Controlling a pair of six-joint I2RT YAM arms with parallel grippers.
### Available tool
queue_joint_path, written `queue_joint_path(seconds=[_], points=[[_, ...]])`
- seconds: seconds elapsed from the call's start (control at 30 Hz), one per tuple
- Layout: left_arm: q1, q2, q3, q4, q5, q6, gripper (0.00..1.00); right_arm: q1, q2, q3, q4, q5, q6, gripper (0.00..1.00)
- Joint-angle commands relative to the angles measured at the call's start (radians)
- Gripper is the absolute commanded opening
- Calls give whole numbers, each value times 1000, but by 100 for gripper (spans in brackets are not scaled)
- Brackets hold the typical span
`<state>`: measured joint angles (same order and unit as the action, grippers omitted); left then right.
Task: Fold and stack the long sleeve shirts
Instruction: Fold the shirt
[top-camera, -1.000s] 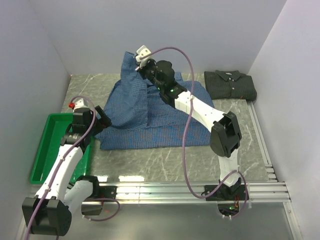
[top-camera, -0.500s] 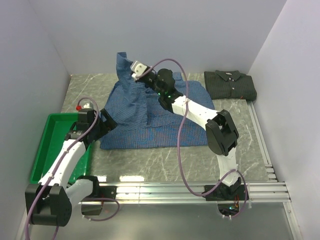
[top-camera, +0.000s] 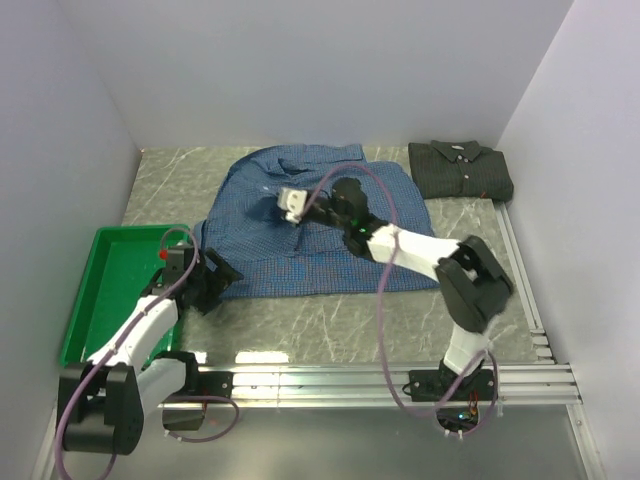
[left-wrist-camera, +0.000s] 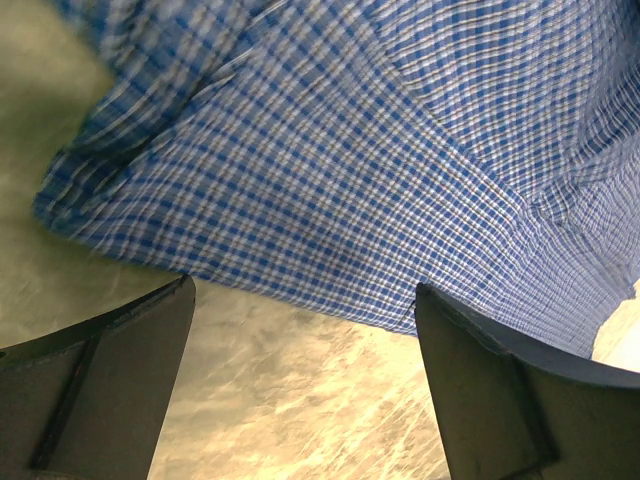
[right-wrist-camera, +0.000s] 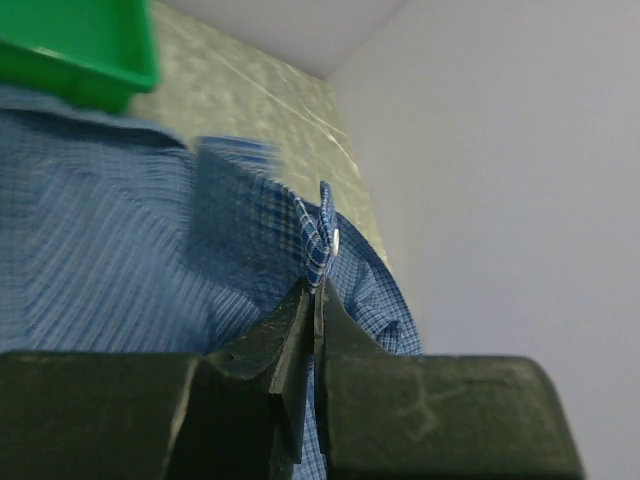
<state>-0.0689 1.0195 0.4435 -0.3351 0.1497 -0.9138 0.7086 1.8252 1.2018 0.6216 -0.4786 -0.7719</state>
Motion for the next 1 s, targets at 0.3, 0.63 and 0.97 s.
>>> queue_joint_path(seconds=[0.3, 0.63, 0.97], points=[[-2, -108, -43, -5, -70, -79, 98, 28, -421, -303, -341, -42, -63, 20], [-3, -180, 67, -119, -102, 13, 98, 26, -642, -455, -398, 281, 440, 57], [-3, -99, 196, -142, -42, 138, 99, 28, -708, -530, -449, 508, 1619, 87]])
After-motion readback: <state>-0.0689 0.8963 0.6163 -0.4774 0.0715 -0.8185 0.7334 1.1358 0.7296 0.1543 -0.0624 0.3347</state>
